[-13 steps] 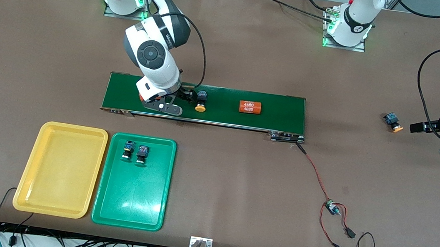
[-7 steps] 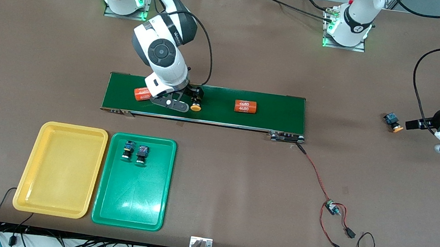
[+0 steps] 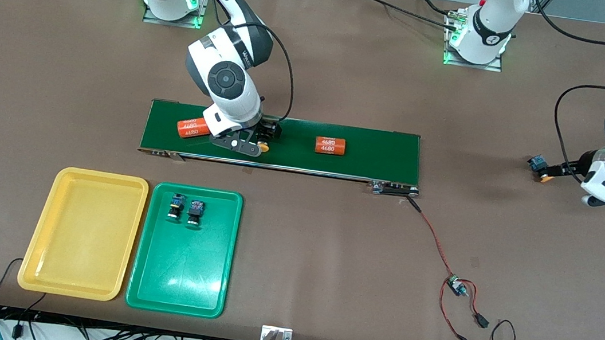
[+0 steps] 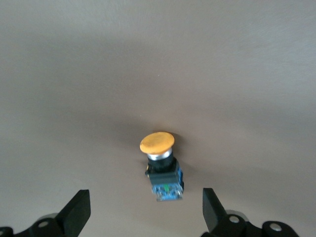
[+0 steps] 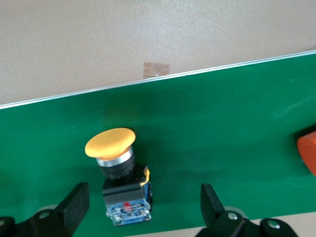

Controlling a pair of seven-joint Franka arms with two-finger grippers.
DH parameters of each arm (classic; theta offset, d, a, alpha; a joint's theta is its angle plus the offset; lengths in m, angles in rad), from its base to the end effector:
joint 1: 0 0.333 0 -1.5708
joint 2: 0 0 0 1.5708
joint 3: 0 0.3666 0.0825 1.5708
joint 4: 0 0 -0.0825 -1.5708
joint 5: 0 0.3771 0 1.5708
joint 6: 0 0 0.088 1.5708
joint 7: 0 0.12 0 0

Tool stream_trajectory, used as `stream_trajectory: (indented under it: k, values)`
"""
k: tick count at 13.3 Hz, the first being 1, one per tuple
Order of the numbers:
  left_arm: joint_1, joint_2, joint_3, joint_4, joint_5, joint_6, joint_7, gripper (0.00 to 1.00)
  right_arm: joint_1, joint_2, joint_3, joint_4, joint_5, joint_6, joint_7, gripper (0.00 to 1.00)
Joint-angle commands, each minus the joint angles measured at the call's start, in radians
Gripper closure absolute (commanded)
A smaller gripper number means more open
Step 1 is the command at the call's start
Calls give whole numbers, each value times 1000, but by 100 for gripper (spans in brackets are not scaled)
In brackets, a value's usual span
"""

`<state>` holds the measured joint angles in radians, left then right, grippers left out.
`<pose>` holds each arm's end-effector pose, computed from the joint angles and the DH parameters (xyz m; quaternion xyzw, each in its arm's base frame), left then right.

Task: Sort buttons by color to trays
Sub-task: 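Grasp the yellow buttons with the right gripper and the left gripper, then move the right gripper to the yellow tray while the left gripper reaches belt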

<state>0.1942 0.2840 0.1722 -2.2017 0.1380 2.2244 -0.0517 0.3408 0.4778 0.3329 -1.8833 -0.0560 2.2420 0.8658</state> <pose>0.4948 0.1951 0.2773 -0.9764 -0.1572 0.1387 0.0520 0.5118 0.3843 0.2957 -0.9933 0.0911 0.0711 0.0077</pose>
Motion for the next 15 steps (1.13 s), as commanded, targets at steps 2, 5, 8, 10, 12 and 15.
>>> stream_trajectory:
  k: [2,5,8,10,12,15]
  values:
    - [-7,82,4,-10,-62,86,-4,6,-2,19,5,1,-18,24,22,2]
    - [-9,106,4,-29,-90,87,9,24,-3,36,3,0,-18,47,21,26]
    - [-9,119,4,-32,-92,77,12,47,-11,36,2,3,-16,45,21,60]
    - [-12,118,3,-32,-90,66,21,67,-17,35,-1,13,-15,42,19,68]
    - [-13,101,1,-20,-92,14,21,68,-29,19,-9,45,-7,12,7,70]
    - [-21,31,-72,43,-92,-133,19,68,-58,-8,-35,169,-1,-157,-13,70]
